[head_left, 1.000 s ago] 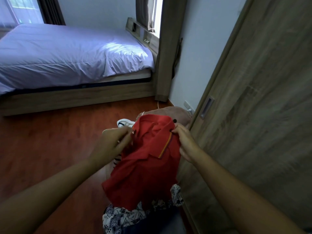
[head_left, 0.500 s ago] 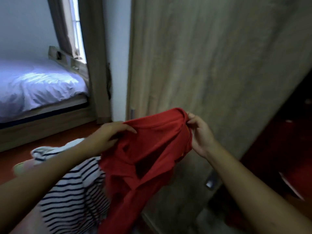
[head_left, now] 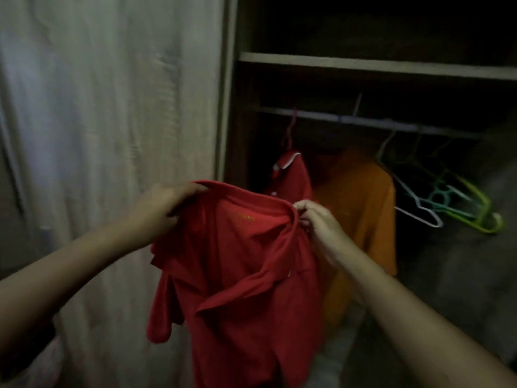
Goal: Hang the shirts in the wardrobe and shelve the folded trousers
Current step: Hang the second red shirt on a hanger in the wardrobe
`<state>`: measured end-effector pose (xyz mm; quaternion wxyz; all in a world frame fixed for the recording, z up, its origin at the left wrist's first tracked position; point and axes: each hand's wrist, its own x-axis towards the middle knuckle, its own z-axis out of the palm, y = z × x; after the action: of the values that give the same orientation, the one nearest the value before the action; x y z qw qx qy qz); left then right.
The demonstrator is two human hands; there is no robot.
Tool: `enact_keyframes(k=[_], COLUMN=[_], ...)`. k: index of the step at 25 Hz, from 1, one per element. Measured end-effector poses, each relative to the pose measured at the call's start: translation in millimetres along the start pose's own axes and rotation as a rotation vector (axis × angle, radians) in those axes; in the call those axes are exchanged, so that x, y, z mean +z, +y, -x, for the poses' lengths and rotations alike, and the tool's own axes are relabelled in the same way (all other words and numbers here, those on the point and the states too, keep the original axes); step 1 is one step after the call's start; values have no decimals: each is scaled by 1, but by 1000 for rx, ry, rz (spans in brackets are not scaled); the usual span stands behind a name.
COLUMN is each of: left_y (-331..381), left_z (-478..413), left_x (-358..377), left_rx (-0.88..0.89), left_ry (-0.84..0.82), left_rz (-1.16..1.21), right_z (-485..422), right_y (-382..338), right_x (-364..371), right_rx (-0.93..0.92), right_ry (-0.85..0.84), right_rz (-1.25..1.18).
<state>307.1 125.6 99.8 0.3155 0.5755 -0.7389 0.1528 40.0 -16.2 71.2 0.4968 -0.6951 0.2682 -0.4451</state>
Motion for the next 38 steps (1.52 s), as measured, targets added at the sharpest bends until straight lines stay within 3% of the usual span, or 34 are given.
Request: enact_keyframes(k=[2, 6, 9, 13, 19, 25, 27, 31, 34, 38], left_y=[24, 66, 80, 93, 87, 73, 72, 71, 68, 69], left_z=[-21, -60, -87, -119, -133, -129, -127, -123, -120, -120], left_x=[22, 52, 63, 67, 66, 70, 71, 68, 67, 67], left_rx=[87, 78, 101, 64, 73, 67, 59, 32, 9, -26], left_ry=[12, -25, -59, -94, -142, -167, -184, -217, -217, -230], left_rz=[-99, -85, -80, -82, -42, -13, -11, -7, 11, 43], right_z=[-4, -31, -51, -73, -96, -109, -109, -98, -74, -32], right_y=[-16, -51, -52, -25, 0, 16, 25, 18, 21, 59], right_x=[-50, -144, -190, -227, -234, -225, -217, -196, -185, -176], right_rx=[-110, -345, -267, -88, 268, 399, 331, 15, -149, -78], right_ry=[111, 461, 626, 547, 476, 572, 571, 721, 704, 663], right_rz=[254, 816, 1062, 1230, 1154, 863, 790, 739, 682, 592])
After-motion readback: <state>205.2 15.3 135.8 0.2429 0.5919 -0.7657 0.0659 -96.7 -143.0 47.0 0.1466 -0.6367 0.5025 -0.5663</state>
